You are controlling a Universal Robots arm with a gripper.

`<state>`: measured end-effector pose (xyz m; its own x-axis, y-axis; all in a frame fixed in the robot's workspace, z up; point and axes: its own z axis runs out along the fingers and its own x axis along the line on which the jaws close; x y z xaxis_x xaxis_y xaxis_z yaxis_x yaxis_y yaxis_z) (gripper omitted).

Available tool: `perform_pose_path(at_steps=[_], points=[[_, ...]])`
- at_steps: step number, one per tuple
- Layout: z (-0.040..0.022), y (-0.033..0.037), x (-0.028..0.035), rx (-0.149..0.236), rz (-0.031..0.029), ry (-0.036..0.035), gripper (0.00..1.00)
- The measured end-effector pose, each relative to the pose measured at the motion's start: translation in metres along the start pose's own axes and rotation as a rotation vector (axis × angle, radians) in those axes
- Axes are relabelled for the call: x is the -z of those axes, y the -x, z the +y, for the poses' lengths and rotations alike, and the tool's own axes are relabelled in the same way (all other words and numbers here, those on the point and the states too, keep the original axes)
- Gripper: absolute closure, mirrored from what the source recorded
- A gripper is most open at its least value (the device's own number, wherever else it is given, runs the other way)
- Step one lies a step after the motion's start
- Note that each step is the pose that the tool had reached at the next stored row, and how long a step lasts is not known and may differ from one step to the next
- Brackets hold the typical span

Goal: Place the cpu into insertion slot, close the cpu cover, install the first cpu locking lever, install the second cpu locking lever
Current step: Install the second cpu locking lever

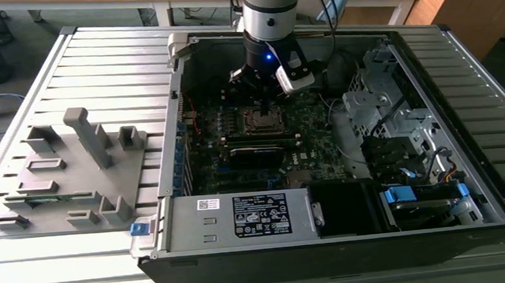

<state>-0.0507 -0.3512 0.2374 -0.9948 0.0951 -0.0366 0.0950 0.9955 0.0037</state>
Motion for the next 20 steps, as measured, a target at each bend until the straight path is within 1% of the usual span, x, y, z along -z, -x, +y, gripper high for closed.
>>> perform_pose_path(at_steps=[9, 20], points=[[-0.0005, 0.0, 0.0, 0.0, 0.0, 0.0, 0.89], [-0.0127, 0.0012, 0.0, 0.0, 0.0, 0.0, 0.89]])
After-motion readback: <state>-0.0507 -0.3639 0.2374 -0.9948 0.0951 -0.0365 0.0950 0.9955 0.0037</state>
